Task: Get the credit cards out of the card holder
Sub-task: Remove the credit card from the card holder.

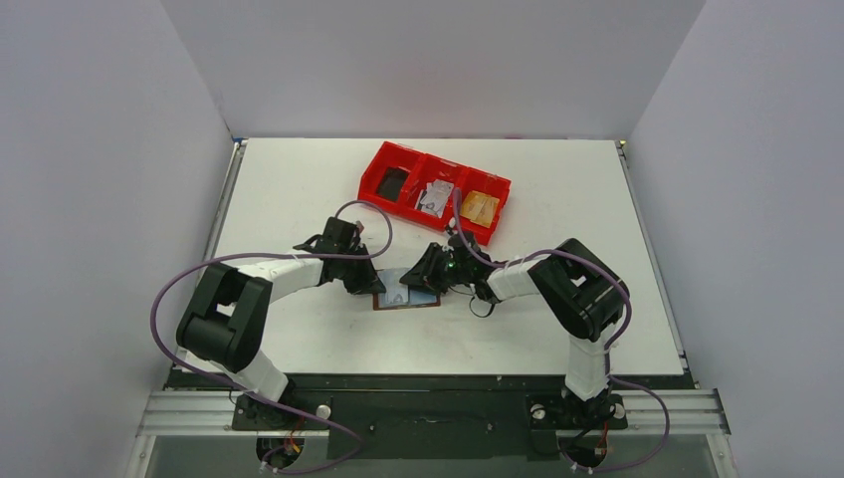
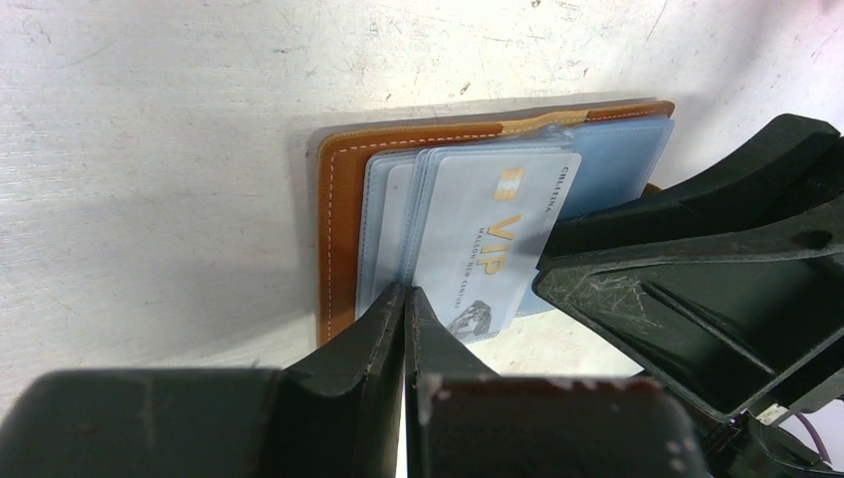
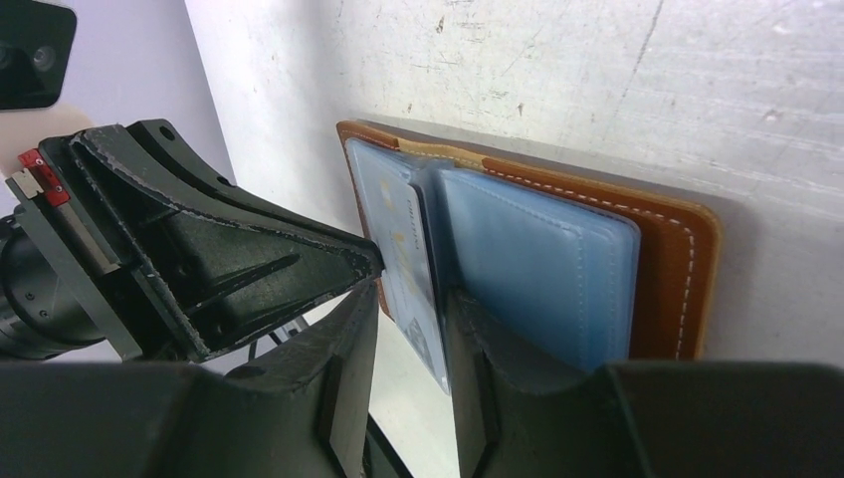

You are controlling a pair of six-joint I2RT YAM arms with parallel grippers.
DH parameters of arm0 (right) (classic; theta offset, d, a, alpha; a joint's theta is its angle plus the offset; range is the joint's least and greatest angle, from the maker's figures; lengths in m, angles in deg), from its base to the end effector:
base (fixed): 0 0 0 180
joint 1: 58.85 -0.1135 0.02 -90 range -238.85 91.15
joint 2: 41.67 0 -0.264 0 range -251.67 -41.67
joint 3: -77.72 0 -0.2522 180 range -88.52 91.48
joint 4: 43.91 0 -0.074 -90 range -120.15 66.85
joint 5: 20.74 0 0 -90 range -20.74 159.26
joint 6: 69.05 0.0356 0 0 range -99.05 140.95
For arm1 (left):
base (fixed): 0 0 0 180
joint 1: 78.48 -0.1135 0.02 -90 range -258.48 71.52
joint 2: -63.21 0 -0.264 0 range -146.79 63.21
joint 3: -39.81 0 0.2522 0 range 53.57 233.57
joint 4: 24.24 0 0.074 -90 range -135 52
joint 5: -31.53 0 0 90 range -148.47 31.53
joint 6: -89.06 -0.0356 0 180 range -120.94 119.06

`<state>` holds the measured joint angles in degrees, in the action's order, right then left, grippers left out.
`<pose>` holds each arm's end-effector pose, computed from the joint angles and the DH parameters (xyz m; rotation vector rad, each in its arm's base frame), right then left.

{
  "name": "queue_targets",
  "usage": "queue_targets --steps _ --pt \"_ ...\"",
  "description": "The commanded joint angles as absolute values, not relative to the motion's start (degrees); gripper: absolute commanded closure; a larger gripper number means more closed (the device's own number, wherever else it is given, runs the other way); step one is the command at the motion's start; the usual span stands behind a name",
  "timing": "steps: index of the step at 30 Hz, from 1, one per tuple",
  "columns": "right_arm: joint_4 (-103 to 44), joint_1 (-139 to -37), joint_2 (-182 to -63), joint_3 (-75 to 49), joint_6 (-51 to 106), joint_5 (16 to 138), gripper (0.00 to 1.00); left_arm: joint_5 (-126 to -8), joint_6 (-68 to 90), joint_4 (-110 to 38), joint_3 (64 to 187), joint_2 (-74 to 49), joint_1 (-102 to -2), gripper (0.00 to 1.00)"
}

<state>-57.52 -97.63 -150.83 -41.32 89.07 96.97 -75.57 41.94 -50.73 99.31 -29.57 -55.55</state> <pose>0.2715 0.2394 0.1150 0.3254 2.5438 1.4464 0.2704 -0.1258 0.1455 -0.3678 2.7382 -0.7535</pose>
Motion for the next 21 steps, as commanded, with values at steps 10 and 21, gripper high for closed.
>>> queue_targets --steps 10,21 --pt "-64.90 -96.92 -149.45 -42.94 90.32 96.76 0.77 -71.83 41.21 -51.68 99.18 -31.69 -55.05 1.00" --pt "-55.83 -96.47 -147.24 -43.05 84.76 93.18 0.76 -71.63 41.32 -51.70 99.11 -32.07 -55.04 1.00"
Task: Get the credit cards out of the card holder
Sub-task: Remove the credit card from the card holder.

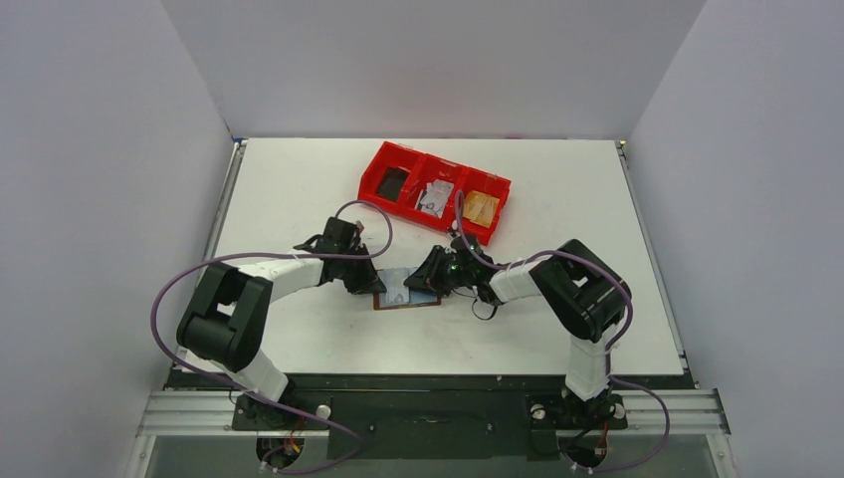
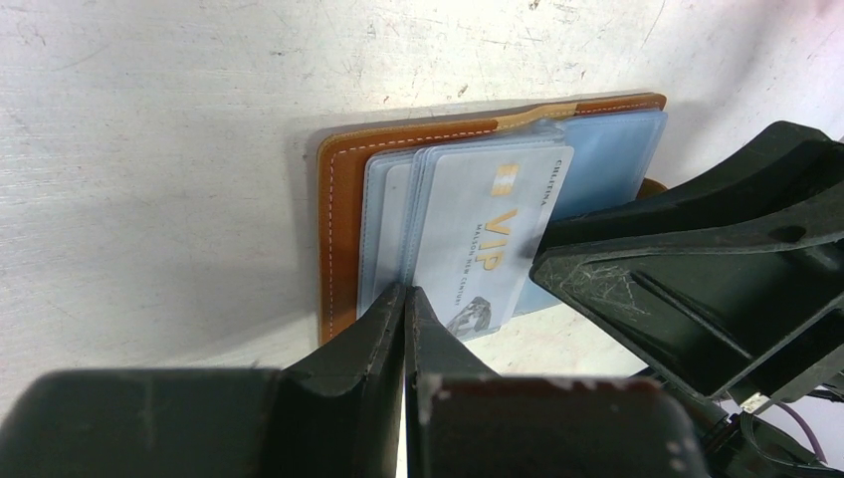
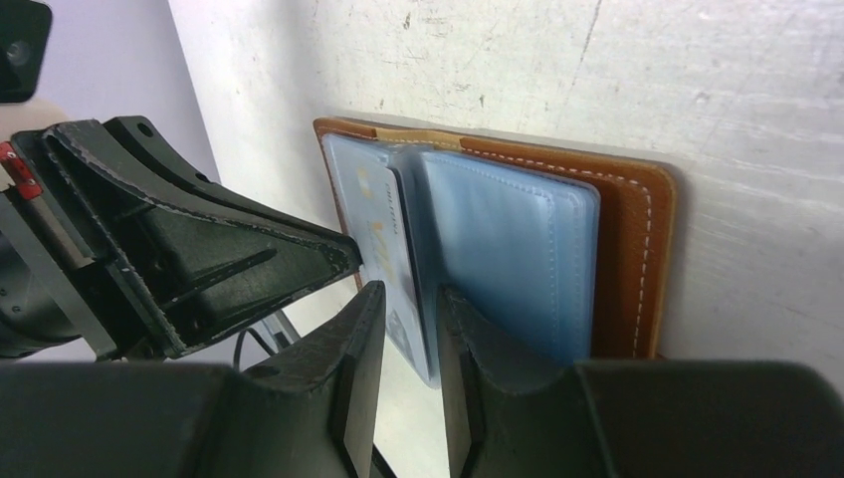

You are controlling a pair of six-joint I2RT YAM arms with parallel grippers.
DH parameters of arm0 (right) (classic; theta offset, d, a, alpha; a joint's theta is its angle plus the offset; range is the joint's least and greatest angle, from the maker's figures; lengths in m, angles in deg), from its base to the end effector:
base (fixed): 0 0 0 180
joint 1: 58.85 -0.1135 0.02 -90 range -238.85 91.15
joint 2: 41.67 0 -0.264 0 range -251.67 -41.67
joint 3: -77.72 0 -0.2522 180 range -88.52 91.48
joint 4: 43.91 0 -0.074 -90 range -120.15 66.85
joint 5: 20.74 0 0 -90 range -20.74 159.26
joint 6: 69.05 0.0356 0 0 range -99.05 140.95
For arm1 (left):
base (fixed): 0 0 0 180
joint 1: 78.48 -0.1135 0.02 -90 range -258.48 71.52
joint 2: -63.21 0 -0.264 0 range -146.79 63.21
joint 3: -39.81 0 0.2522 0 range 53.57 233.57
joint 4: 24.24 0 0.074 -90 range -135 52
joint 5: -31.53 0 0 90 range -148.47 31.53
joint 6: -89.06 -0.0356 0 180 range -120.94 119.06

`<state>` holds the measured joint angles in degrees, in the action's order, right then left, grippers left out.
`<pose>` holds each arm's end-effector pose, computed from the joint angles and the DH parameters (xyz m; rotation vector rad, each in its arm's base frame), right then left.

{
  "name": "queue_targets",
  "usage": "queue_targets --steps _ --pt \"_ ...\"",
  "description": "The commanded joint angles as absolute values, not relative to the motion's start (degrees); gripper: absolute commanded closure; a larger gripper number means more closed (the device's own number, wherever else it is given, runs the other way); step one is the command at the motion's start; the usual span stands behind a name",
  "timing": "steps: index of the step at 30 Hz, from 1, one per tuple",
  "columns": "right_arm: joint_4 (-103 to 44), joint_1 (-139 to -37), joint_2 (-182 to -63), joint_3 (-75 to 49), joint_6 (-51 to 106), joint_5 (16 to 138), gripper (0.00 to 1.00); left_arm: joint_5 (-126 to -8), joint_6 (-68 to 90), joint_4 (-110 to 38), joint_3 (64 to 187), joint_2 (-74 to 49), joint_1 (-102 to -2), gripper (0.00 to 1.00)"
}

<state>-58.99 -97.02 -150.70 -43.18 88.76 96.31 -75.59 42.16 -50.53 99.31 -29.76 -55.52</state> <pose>0.2692 0.2322 0.1097 0.3412 2.5368 1.4268 0.2707 -0.1261 0.1447 -0.3722 2.7384 -0.7551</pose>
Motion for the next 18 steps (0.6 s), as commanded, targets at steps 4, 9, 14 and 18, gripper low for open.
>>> queue_targets --steps 4,9,14,18 --pt "-53.61 -96.53 -146.39 -43.02 83.27 92.82 0.75 -71.65 41.34 -51.66 99.18 -32.06 -55.05 1.00" --pt "-55.90 -96.70 -146.20 -43.47 84.06 94.58 0.75 -71.82 41.35 -51.57 99.18 -32.13 -55.02 1.00" --pt "-58.09 -97.22 -147.47 -43.53 85.44 96.09 0.75 -71.83 41.47 -51.49 99.27 -32.21 -54.97 1.00" --pt "-60.23 -97.36 -148.22 -44.10 86.84 96.61 0.79 -71.80 41.43 -51.52 99.29 -32.31 -54.93 1.00"
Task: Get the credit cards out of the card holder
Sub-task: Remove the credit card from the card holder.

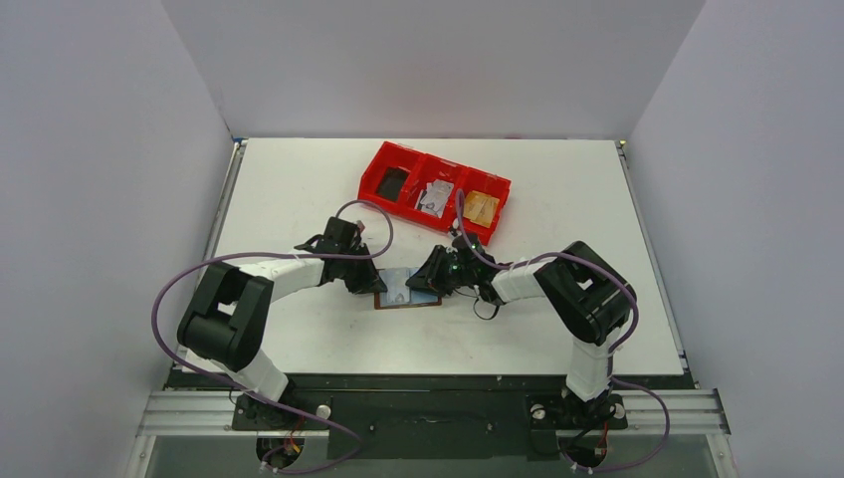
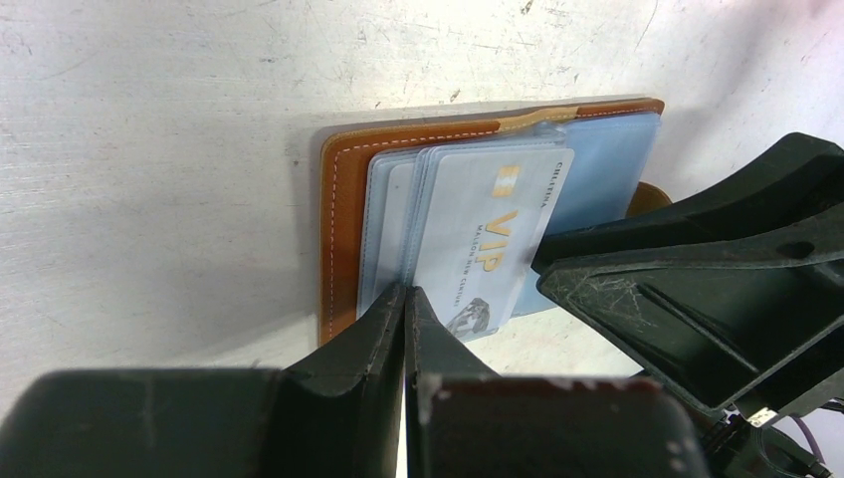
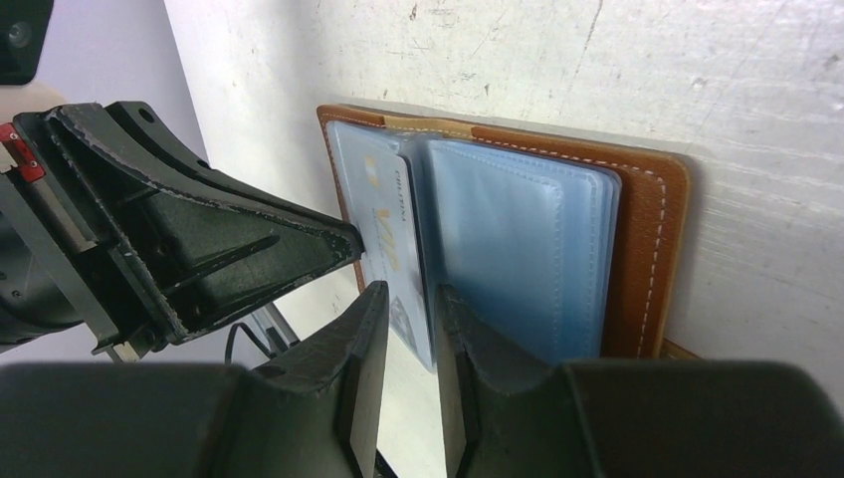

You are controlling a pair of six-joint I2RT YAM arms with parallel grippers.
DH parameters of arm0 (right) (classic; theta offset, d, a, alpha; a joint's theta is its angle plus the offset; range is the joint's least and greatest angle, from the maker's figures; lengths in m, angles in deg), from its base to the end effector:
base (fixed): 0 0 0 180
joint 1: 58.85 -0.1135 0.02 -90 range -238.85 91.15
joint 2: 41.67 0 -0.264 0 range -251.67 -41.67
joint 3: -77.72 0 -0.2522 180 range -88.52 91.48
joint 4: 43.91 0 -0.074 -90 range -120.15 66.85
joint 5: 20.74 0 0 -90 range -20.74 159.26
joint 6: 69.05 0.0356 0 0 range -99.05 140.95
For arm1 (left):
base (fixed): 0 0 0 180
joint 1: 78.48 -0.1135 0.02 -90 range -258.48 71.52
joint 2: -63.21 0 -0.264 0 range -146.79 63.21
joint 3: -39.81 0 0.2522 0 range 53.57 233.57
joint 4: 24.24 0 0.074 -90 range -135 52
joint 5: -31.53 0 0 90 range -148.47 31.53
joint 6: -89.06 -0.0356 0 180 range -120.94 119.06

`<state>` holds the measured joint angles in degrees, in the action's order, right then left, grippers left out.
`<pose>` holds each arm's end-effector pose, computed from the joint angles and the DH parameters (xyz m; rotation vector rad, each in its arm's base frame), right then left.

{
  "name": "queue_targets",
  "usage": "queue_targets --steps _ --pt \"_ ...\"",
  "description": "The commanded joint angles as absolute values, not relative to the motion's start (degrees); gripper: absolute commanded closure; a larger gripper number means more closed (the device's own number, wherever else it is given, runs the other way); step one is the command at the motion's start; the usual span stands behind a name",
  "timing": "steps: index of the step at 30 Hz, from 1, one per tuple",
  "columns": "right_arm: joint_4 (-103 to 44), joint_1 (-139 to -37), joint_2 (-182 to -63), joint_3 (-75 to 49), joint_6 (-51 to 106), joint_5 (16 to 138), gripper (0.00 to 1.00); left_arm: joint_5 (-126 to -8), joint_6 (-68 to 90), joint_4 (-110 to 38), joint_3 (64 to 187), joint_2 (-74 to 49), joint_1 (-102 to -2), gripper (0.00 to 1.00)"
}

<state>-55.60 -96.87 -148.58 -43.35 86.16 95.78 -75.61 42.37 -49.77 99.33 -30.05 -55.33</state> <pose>0.2667 0.2287 0.1161 0.3034 2.5483 1.3843 0.2717 -0.1276 0.1441 -0.3697 2.7315 -0.7619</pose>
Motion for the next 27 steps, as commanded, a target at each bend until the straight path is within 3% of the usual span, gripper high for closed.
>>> queue_targets --steps 1,27 --pt "-60.39 -97.35 -148.25 -44.16 86.94 96.60 0.81 -71.81 41.43 -51.53 99.28 -32.26 -54.93 1.00" --pt "-58.61 -98.08 -149.81 -42.97 85.82 95.72 0.87 -71.83 41.43 -51.35 99.71 -33.11 -54.40 1.00"
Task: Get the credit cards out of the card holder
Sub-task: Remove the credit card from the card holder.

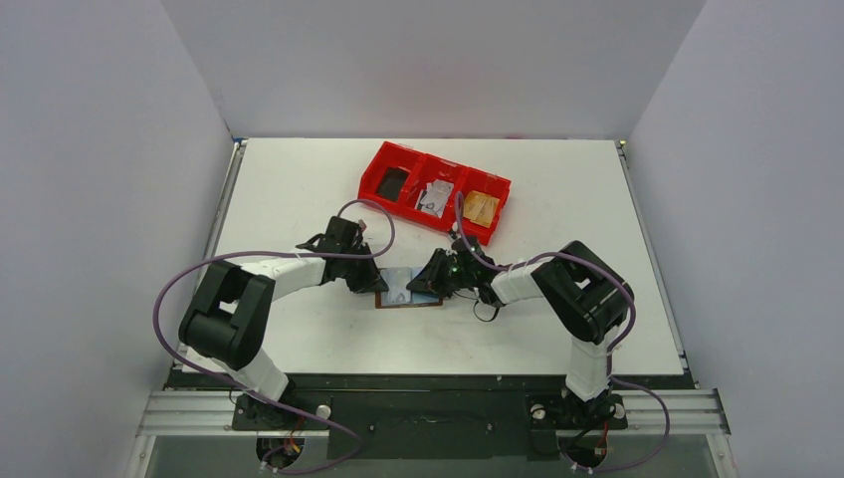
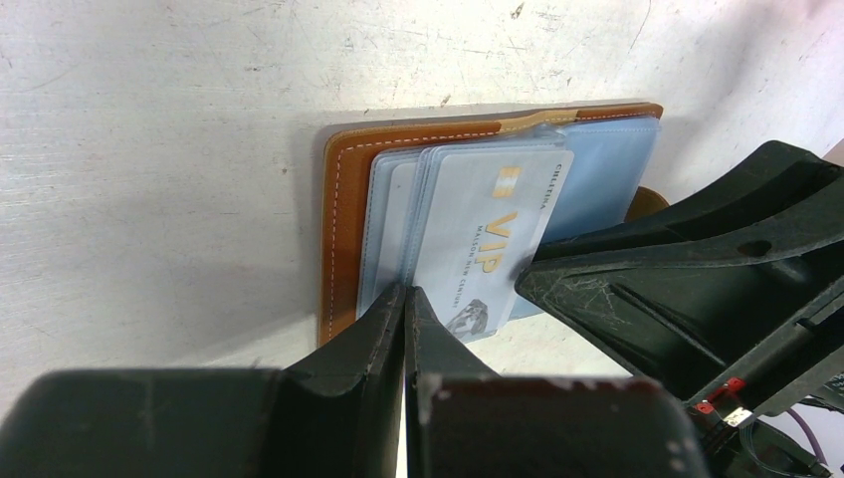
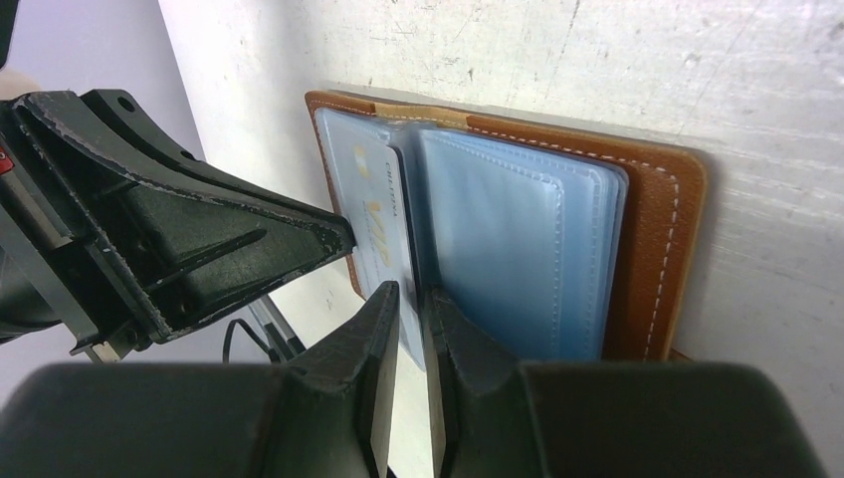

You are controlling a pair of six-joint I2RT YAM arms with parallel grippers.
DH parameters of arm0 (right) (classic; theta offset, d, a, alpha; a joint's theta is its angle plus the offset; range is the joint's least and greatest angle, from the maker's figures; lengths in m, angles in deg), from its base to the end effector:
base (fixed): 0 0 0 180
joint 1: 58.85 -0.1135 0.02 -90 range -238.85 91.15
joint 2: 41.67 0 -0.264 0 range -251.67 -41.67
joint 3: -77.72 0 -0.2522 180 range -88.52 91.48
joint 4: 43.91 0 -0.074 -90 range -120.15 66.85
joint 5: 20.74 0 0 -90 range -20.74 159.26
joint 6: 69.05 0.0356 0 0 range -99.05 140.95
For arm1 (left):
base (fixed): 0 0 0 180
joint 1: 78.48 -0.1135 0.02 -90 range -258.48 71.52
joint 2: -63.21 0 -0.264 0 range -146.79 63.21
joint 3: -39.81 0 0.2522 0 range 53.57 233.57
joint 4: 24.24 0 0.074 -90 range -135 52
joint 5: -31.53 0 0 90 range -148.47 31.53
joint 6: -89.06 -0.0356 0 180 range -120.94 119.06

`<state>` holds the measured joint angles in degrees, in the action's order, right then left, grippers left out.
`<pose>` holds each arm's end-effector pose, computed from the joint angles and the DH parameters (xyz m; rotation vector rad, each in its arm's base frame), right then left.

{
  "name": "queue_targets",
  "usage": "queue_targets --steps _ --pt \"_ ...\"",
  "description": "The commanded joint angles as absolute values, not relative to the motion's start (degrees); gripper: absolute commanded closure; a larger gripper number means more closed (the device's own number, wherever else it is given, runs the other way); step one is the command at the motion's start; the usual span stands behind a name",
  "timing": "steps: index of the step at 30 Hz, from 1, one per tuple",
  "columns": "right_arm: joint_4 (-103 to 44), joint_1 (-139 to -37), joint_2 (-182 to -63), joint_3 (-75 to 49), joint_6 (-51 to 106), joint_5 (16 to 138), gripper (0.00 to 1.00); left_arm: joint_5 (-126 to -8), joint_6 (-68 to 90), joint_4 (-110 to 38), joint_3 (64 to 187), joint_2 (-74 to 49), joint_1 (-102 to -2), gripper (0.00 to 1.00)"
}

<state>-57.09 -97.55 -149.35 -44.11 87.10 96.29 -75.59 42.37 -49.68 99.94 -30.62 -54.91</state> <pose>0.2623 0.2309 0.1106 0.3051 2.5619 1.4023 0.2734 -0.1307 0.1442 -0.3592 2.7321 -0.7646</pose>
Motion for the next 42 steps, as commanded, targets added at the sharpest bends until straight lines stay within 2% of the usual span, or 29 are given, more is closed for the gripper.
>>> queue_targets --steps 1,10,42 --pt "-58.66 -98.06 -149.79 -42.98 85.86 95.76 0.87 -71.83 41.43 -51.31 99.67 -33.08 -54.40 1.00" --pt "-60.42 -97.99 -149.67 -43.37 86.87 96.47 1.00 -71.37 41.43 -51.80 99.71 -33.37 -54.40 1.00" --pt "-56.56 -93.54 -145.45 -47.46 82.47 95.58 1.00 -68.40 42.17 -53.78 99.39 -33.72 -54.75 1.00"
